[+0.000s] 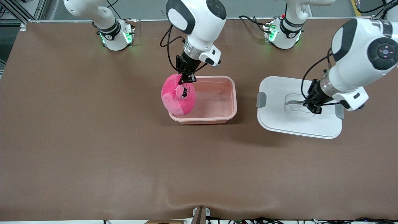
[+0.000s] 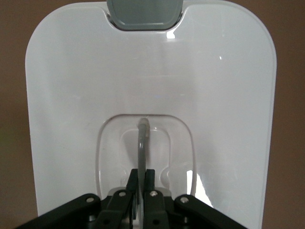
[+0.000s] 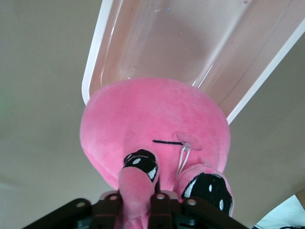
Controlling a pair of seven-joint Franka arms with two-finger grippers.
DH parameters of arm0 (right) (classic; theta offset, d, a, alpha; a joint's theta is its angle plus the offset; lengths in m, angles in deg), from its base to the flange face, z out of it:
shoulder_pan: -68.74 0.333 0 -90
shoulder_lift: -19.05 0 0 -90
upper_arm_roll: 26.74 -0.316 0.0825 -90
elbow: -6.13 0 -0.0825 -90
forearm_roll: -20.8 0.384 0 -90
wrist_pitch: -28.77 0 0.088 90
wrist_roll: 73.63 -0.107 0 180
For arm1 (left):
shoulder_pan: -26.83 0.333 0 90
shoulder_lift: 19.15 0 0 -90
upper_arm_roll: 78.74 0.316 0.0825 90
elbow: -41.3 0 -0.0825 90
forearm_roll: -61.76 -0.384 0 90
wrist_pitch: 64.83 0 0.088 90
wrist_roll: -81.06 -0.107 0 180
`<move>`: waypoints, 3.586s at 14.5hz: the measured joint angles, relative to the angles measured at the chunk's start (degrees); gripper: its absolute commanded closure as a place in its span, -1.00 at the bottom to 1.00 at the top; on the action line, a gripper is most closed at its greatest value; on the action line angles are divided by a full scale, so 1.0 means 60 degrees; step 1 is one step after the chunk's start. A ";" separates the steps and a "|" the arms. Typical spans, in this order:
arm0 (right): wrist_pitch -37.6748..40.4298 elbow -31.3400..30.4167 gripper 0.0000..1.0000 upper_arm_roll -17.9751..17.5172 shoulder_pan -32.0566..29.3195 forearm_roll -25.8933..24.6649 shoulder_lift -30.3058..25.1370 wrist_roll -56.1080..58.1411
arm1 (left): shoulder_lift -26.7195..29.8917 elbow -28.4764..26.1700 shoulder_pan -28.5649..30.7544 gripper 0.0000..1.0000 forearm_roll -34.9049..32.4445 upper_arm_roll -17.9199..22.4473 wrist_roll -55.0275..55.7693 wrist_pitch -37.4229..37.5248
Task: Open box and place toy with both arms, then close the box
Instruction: 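Carry the pink toy into the pink box and release it, then withdraw the right gripper from the box toward its side, then lower the held lid onto the box with the left gripper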
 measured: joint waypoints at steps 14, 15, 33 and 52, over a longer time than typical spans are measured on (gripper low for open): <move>0.1143 0.0385 -1.00 0.0251 -0.1573 0.0636 -0.0189 0.0036 | 0.0004 -0.0011 0.0297 1.00 0.0227 -0.0216 -0.0307 0.0000; 0.1143 0.0382 -1.00 0.0267 -0.2048 0.0749 -0.0189 0.0055 | 0.0005 -0.0012 0.0298 1.00 0.0227 -0.0219 -0.0307 0.0000; 0.0576 -0.2101 -1.00 0.0354 -0.8723 0.2348 -0.2782 -0.1100 | -0.0064 -0.0008 0.0185 1.00 0.0370 -0.2200 0.2427 -0.0071; 0.0272 -0.3496 -1.00 0.0205 -0.9718 0.3881 -0.4628 -0.7785 | -0.1996 0.1264 -0.2071 1.00 -0.0162 -0.2885 0.6112 -0.0577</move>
